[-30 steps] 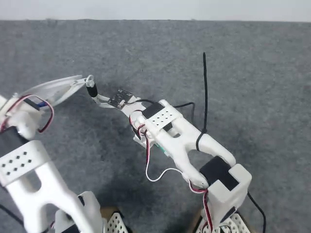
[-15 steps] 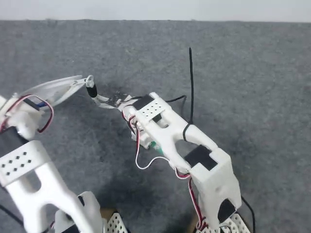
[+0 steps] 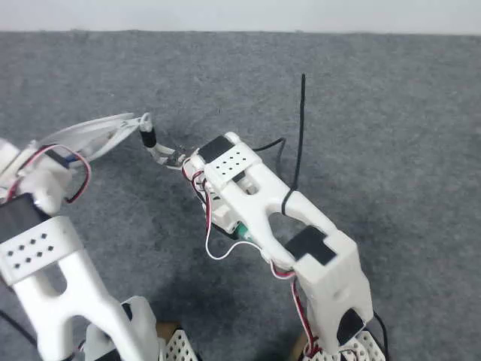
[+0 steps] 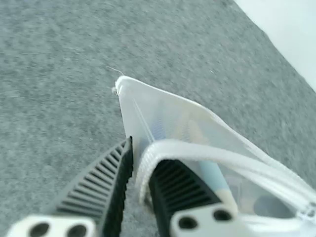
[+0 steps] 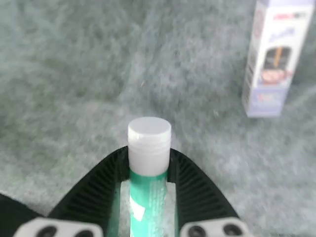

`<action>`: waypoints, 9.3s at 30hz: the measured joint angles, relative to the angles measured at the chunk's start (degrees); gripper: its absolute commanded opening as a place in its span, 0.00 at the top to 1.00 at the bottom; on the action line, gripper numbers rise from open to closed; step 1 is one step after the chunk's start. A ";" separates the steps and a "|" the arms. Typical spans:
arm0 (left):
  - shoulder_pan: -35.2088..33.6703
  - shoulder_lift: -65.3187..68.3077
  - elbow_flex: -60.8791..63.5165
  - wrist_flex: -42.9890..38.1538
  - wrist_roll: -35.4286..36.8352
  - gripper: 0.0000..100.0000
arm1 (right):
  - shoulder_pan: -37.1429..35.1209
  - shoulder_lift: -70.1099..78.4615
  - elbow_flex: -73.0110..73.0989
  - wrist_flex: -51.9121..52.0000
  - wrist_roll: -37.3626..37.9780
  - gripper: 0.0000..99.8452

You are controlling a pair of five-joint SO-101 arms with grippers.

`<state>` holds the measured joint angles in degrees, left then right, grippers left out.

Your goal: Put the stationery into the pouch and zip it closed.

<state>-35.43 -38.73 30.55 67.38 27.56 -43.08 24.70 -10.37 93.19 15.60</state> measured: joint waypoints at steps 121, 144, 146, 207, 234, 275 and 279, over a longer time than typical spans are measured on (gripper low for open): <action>18.46 0.09 -4.31 9.67 -6.07 0.99 | -6.77 -34.20 81.67 -180.66 -1.41 0.99; 18.46 0.09 -4.31 9.67 -6.07 0.99 | -9.49 -34.20 71.47 -168.18 0.62 0.99; 18.46 0.09 -4.31 9.67 -6.07 0.99 | -9.14 -33.85 71.30 -168.18 -0.44 0.99; 14.68 0.09 -2.73 8.88 -6.15 0.99 | -4.66 -53.63 89.14 -152.26 -5.54 0.84; 0.00 0.09 -2.73 7.21 -5.19 0.99 | 0.26 -69.10 66.37 -71.21 -24.26 0.84; -5.54 0.09 -2.73 7.21 -5.10 0.99 | 1.67 -7.21 21.19 -42.37 -4.31 0.84; -5.54 0.09 -2.73 7.21 -5.10 0.99 | 2.29 -4.84 19.43 -42.37 -4.31 0.91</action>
<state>-40.97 -38.64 27.82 74.59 22.46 -40.79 19.87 9.05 50.81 11.30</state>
